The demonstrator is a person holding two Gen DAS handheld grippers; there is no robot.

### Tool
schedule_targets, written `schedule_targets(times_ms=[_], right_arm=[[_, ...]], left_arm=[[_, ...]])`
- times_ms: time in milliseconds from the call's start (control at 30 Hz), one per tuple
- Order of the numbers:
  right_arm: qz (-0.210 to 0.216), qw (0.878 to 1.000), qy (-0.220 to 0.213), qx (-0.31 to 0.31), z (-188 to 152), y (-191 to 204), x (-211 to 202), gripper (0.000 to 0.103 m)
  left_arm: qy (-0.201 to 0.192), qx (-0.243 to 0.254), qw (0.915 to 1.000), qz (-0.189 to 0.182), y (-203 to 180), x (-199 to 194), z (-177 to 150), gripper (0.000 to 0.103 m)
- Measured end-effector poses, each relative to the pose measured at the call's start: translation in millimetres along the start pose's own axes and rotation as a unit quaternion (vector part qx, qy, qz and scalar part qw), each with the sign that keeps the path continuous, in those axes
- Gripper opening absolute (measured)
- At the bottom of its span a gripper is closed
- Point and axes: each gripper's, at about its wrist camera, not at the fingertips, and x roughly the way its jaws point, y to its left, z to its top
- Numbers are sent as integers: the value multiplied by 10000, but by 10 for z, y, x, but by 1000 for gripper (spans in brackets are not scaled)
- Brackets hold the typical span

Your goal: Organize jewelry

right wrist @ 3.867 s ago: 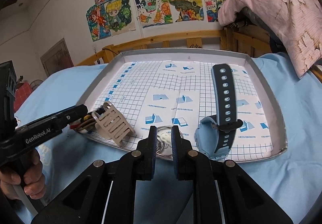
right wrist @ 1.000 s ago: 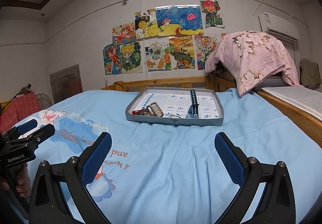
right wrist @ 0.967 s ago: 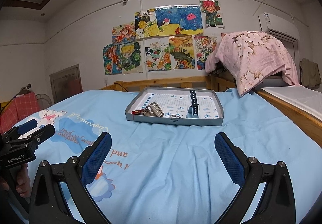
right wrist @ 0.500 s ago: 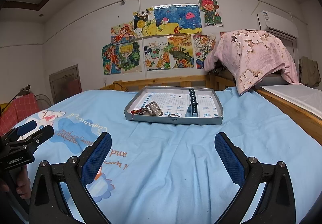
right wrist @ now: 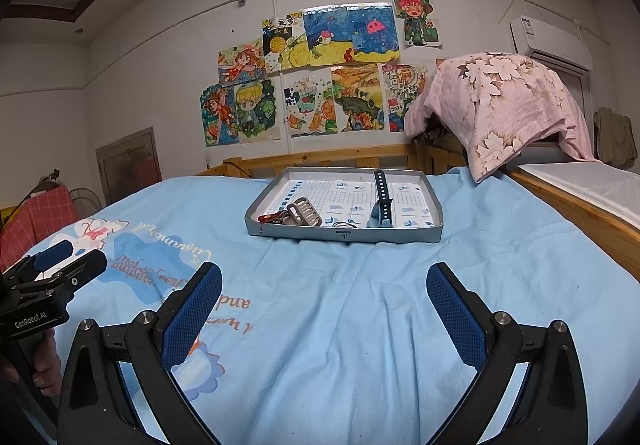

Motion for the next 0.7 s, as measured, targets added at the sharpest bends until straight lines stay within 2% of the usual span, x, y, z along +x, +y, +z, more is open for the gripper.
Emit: schedule_targets(times_ms=[700], right_arm=[[-7,9998,144,97,-48,16,54,101]], left_arm=[[106,16,9999,-31,-6,74,-71,103]])
